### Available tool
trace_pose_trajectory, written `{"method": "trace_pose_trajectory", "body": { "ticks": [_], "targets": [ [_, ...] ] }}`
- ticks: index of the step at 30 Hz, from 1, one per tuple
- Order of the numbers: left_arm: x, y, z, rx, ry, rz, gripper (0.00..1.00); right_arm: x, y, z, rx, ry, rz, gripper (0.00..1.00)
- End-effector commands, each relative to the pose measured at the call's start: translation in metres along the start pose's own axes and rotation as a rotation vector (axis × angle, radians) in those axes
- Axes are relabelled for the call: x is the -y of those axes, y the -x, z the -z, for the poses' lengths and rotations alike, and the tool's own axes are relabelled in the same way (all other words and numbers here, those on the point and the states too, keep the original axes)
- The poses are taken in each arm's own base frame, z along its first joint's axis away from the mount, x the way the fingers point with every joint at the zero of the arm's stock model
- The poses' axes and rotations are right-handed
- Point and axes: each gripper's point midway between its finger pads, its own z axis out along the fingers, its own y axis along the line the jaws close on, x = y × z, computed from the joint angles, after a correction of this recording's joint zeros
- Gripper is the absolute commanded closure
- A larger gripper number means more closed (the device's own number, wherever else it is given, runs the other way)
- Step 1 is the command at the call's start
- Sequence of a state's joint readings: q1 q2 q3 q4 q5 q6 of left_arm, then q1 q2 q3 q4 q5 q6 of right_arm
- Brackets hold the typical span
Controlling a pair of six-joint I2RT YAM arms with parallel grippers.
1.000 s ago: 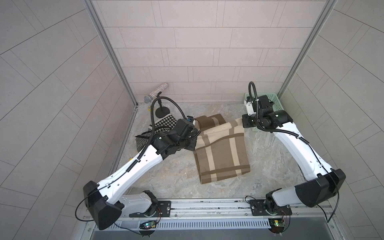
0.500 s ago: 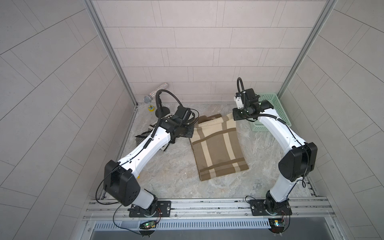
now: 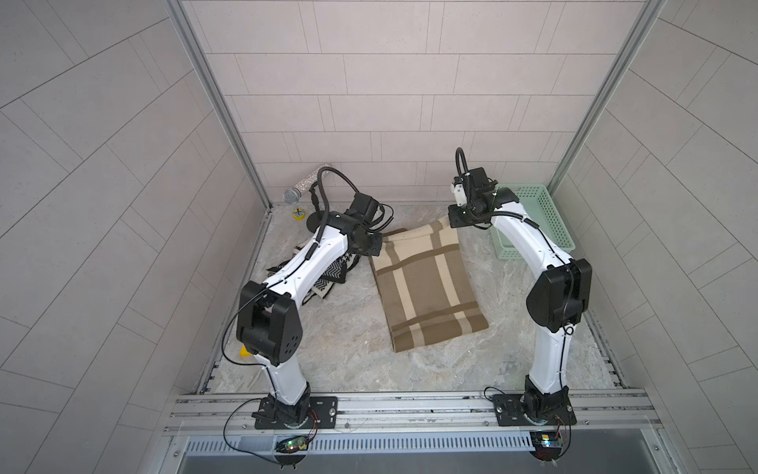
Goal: Roll up the scarf and place it into the basket
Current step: Fold the scarf at the center of the board.
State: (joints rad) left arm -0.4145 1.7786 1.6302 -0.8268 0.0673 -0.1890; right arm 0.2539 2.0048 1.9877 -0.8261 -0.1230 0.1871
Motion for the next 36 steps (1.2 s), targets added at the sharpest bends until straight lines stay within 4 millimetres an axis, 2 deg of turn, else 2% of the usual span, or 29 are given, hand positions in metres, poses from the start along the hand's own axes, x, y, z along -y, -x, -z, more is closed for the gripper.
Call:
{"method": "trace_pose_trajectory", "body": {
  "ticks": [1,9,17,18,21,23,25,26,27,32,36],
  "targets": [
    [-0.008,0.004,-0.01,-0.028,0.021,-0.016,1.0,0.008,0.009,-0.011,0.023,-0.03,-0.017,1.0],
    [-0.02,0.007,-0.063,-0.06,0.076,-0.097,1.0,0.013,0.004,-0.058,0.024,-0.049,-0.065,1.0],
    [-0.041,0.019,-0.098,-0.03,0.15,-0.079,0.98,0.022,-0.002,-0.099,0.015,-0.096,-0.079,1.0],
    [-0.044,0.02,-0.103,-0.03,0.155,-0.071,0.97,0.022,-0.002,-0.103,0.013,-0.095,-0.081,0.97],
    [-0.052,0.023,-0.119,-0.022,0.158,-0.049,0.86,0.021,0.0,-0.114,0.01,-0.089,-0.08,0.8],
    [-0.055,0.029,-0.129,-0.009,0.154,-0.042,0.85,0.021,0.002,-0.119,0.007,-0.087,-0.083,0.68],
    [-0.057,0.035,-0.136,0.01,0.158,-0.035,0.74,0.021,0.004,-0.124,0.001,-0.083,-0.085,0.62],
    [-0.057,0.039,-0.137,0.019,0.163,-0.03,0.62,0.021,0.005,-0.124,-0.003,-0.079,-0.087,0.59],
    [-0.058,0.041,-0.137,0.024,0.168,-0.027,0.55,0.022,0.007,-0.124,-0.007,-0.076,-0.089,0.57],
    [-0.061,0.051,-0.118,0.056,0.191,0.018,0.54,0.023,0.01,-0.105,-0.037,-0.074,-0.093,0.56],
    [-0.045,0.04,-0.09,0.064,0.103,0.078,0.51,0.027,-0.016,-0.085,-0.134,-0.1,-0.123,0.62]
  ]
}}
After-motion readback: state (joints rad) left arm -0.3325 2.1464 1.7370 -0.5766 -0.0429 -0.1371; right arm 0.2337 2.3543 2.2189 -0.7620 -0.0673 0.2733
